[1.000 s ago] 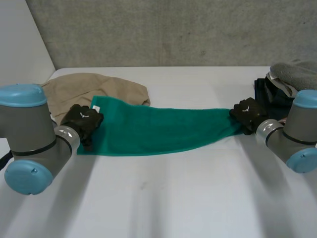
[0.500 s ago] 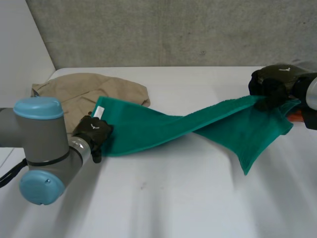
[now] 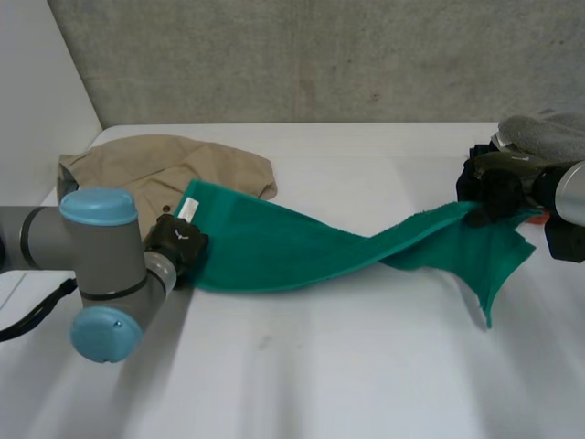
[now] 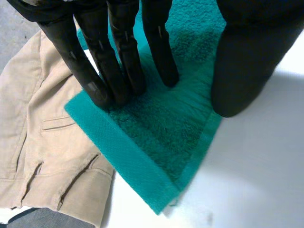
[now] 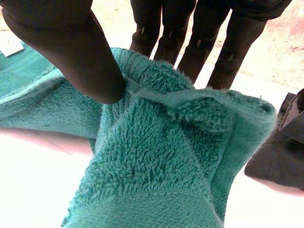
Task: Fold the laundry.
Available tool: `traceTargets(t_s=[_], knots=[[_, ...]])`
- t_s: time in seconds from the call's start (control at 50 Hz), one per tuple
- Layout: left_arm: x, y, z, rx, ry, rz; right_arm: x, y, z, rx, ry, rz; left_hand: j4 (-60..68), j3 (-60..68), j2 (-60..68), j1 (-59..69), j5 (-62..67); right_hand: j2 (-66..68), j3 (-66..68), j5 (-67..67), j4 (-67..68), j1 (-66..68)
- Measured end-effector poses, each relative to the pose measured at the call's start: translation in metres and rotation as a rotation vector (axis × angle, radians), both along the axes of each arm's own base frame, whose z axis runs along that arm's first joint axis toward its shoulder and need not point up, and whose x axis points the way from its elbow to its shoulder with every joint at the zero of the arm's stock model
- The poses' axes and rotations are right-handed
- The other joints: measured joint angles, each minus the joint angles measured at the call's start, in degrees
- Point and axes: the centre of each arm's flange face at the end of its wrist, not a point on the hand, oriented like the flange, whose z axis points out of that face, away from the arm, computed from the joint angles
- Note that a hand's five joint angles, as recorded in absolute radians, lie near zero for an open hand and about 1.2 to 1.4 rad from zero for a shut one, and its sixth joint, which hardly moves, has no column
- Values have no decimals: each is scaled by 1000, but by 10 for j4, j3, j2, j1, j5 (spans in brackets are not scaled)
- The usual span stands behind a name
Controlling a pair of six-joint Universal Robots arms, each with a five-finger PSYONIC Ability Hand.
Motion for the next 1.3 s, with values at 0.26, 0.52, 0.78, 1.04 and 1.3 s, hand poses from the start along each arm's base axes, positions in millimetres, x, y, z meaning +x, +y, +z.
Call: traceTargets(t_s=[0.26,0.52,0.78,1.04,1.3], knots=[[1,-8,12,-44,22,15,-1,1,-7,-19,32,22,183,175,179,154,173,0,0,0,0,0],[43,65,99,19,-71,64,-19,46,-25,47,525,385,183,175,179,154,173,0,0,0,0,0],[46,60,106,163,-114,-17,-12,49,-58,116,760,555,183,176,180,154,173,0,0,0,0,0],[9,-56,265,-651,337,101,22,-57,74,-672,303,-18,184,176,180,154,173,0,0,0,0,0],[19,-59,330,-962,572,119,22,-67,136,-987,-5,-107,184,176,180,154,173,0,3,0,0,0]])
